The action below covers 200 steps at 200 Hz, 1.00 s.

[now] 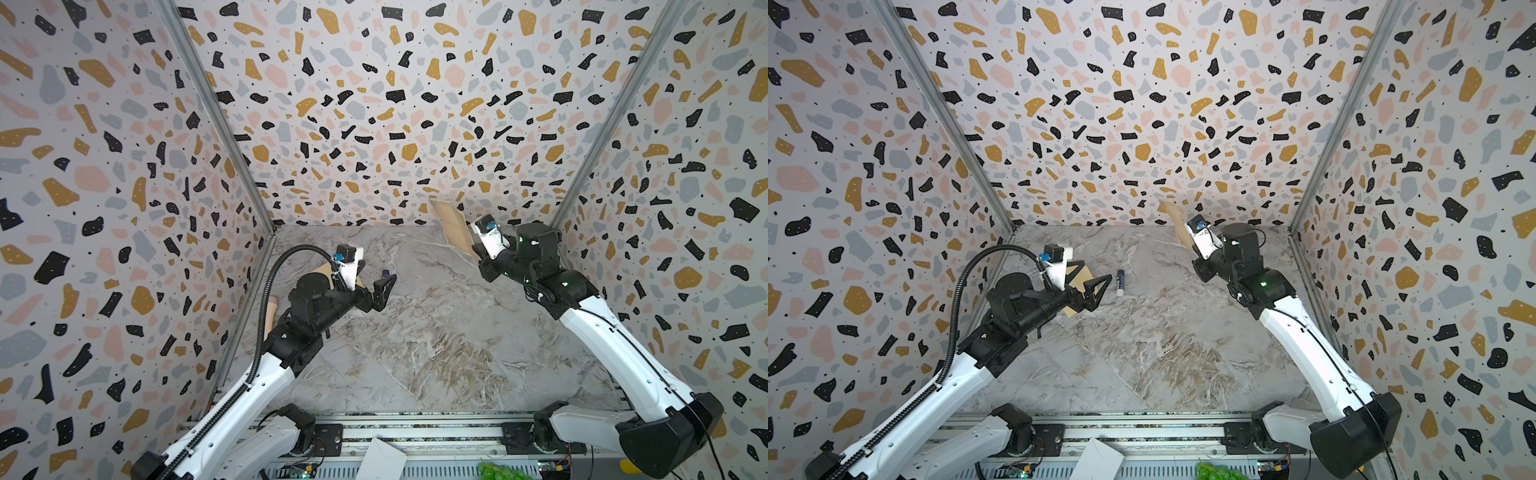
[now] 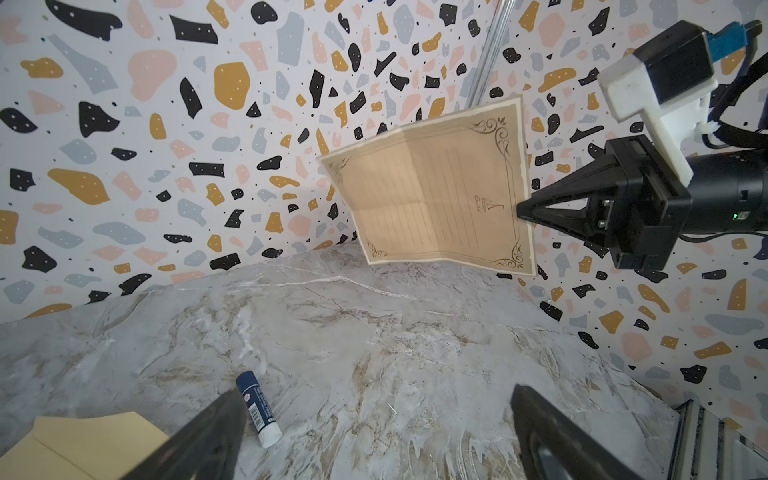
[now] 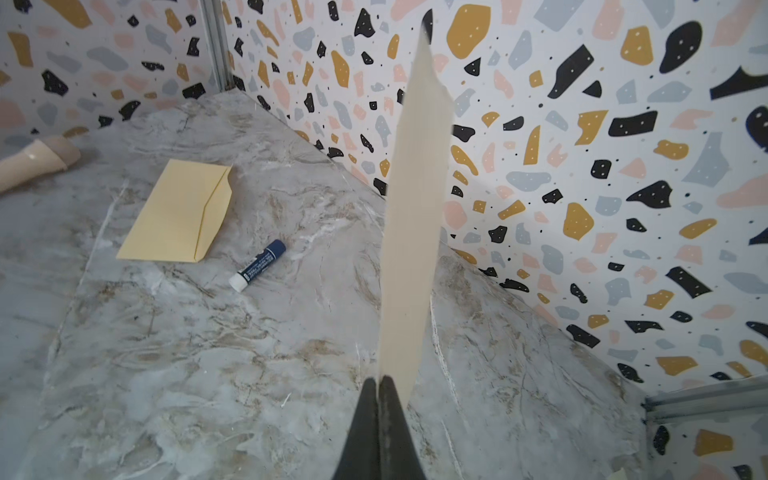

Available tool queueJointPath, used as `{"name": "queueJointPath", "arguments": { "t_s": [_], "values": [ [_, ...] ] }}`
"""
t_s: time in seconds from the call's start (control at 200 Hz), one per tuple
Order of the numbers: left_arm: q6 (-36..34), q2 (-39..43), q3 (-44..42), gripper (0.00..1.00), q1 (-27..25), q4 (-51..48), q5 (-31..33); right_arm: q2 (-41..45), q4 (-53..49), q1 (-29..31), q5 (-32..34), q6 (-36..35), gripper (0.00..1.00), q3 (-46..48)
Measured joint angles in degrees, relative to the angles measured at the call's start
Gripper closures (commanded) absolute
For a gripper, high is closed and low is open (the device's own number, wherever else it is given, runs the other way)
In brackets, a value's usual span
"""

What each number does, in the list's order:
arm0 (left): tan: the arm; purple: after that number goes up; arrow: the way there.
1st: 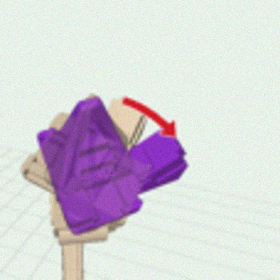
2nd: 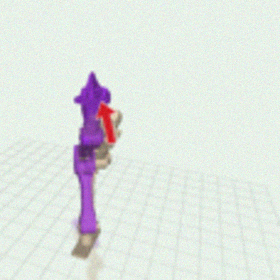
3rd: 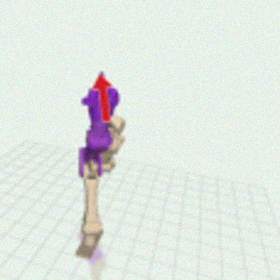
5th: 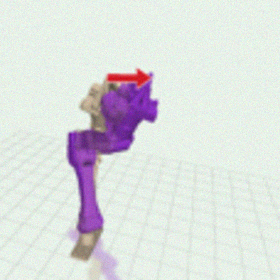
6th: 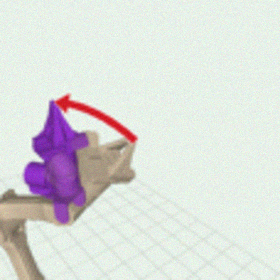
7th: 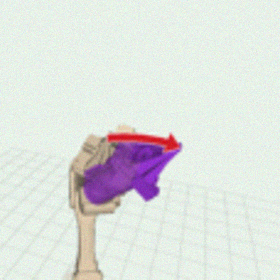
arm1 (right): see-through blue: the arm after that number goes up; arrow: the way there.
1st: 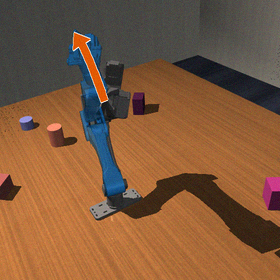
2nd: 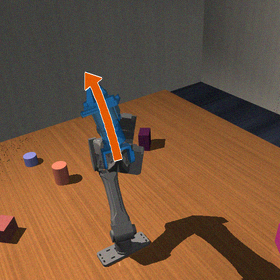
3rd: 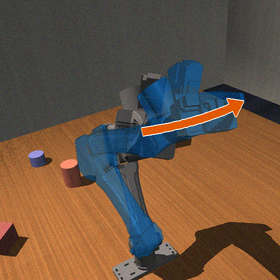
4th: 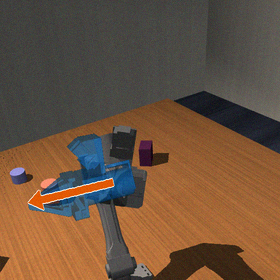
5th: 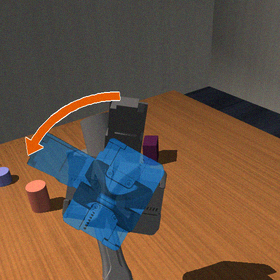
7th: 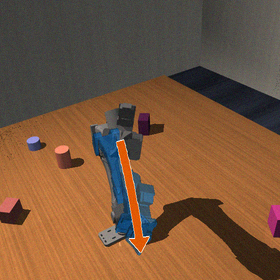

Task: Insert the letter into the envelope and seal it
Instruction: 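Lift the cream letter with the right gripper and carry it toward the left gripper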

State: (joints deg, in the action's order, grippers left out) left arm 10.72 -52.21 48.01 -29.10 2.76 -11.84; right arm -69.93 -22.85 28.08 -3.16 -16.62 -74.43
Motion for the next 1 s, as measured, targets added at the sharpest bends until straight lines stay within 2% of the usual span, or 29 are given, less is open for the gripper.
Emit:
{"name": "queueJointPath", "arguments": {
  "t_s": [0.16,0.395,0.661,0.896,1.001],
  "values": [
    [-3.28,-0.46,1.11,0.02,-1.95,-0.15,1.92,2.19,-4.66,5.18,6.62,-5.14,1.0,-0.02],
    [-7.98,-1.01,-1.95,0.05,-5.42,4.68,1.77,4.79,-7.69,9.73,11.74,-9.05,1.0,-0.11],
    [-11.15,-3.39,-5.81,0.05,-8.92,9.38,1.97,7.78,-10.21,15.52,14.32,-11.45,1.0,-0.11],
    [-11.82,-6.12,-5.81,0.05,-9.27,9.6,6.25,10.91,-10.86,20.76,16.81,-13.68,1.0,-0.11],
    [-11.87,-6.25,-5.81,0.09,-9.27,9.6,7.74,11.85,-11.34,21.88,17.57,-14.43,1.0,-0.11]
  ]
}}
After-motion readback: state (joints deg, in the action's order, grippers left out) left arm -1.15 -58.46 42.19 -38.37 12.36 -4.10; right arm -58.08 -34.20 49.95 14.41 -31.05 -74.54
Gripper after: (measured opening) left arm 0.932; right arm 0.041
